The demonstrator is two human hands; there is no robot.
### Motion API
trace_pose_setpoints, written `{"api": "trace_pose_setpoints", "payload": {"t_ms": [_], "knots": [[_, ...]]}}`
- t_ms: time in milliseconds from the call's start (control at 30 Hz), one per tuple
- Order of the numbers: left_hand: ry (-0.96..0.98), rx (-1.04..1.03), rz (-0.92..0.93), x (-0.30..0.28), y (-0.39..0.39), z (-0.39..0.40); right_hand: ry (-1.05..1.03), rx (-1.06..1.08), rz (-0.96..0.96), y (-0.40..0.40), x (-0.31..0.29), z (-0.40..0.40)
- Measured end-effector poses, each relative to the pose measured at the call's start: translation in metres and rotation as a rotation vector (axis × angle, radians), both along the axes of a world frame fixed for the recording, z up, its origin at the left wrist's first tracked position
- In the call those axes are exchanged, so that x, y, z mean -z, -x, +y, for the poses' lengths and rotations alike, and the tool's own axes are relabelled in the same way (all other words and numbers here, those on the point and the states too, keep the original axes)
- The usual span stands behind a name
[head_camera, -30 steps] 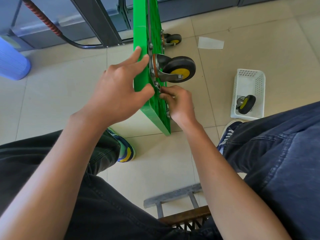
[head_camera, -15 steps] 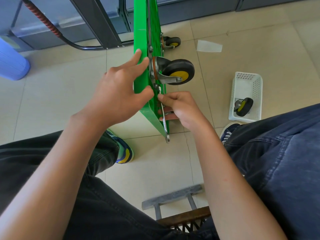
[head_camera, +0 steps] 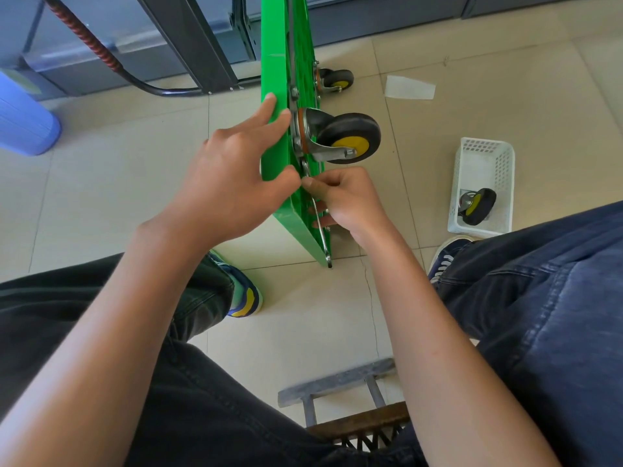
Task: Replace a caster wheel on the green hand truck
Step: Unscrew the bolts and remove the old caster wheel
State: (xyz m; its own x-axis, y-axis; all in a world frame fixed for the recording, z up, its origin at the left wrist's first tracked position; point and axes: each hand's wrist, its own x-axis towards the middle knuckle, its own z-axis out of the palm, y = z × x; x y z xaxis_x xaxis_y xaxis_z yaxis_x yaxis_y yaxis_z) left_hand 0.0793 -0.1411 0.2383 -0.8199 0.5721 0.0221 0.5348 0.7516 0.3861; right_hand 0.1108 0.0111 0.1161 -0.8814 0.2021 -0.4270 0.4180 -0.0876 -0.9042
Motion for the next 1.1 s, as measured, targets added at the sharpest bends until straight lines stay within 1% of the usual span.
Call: {"api": "trace_pose_setpoints", "payload": {"t_ms": [133, 233, 367, 467, 533, 700, 733, 833, 900, 1000, 1100], "knots": [[-0.003, 0.003, -0.003, 0.001, 0.001, -0.001, -0.318, -0.042, 0.11, 0.002, 0.013, -0.001], [-0.003, -0.001, -0.013, 0.001, 0.001, -0.001, -0.484, -0.066, 0.205, 0.002, 0.023, 0.002], [-0.007, -0.005, -0.032, 0.0, 0.001, 0.0, -0.624, -0.063, 0.31, 0.003, 0.036, 0.005], [-0.011, 0.0, -0.022, 0.001, 0.001, 0.0, -0.636, -0.055, 0.329, 0.003, 0.039, 0.005], [-0.006, -0.007, -0.023, 0.001, 0.001, 0.0, -0.602, -0.059, 0.305, 0.001, 0.04, 0.005], [-0.008, -0.002, -0.032, 0.0, 0.001, 0.0, -0.464, -0.114, 0.15, -0.005, 0.041, 0.009], [-0.007, -0.001, -0.032, 0.0, 0.002, 0.0, -0.398, -0.116, 0.11, -0.006, 0.041, 0.011], [-0.004, -0.012, -0.031, 0.0, 0.002, 0.0, -0.05, -0.066, -0.018, -0.008, 0.033, 0.013], [-0.006, -0.011, -0.035, 0.0, 0.002, 0.0, 0.134, -0.031, -0.059, -0.009, 0.023, 0.014], [-0.016, -0.008, -0.036, 0.0, 0.003, 0.0, 0.287, -0.006, -0.085, -0.008, 0.01, 0.013], [-0.023, -0.002, -0.032, 0.001, 0.003, 0.0, 0.35, -0.003, -0.105, -0.007, 0.002, 0.013]]}}
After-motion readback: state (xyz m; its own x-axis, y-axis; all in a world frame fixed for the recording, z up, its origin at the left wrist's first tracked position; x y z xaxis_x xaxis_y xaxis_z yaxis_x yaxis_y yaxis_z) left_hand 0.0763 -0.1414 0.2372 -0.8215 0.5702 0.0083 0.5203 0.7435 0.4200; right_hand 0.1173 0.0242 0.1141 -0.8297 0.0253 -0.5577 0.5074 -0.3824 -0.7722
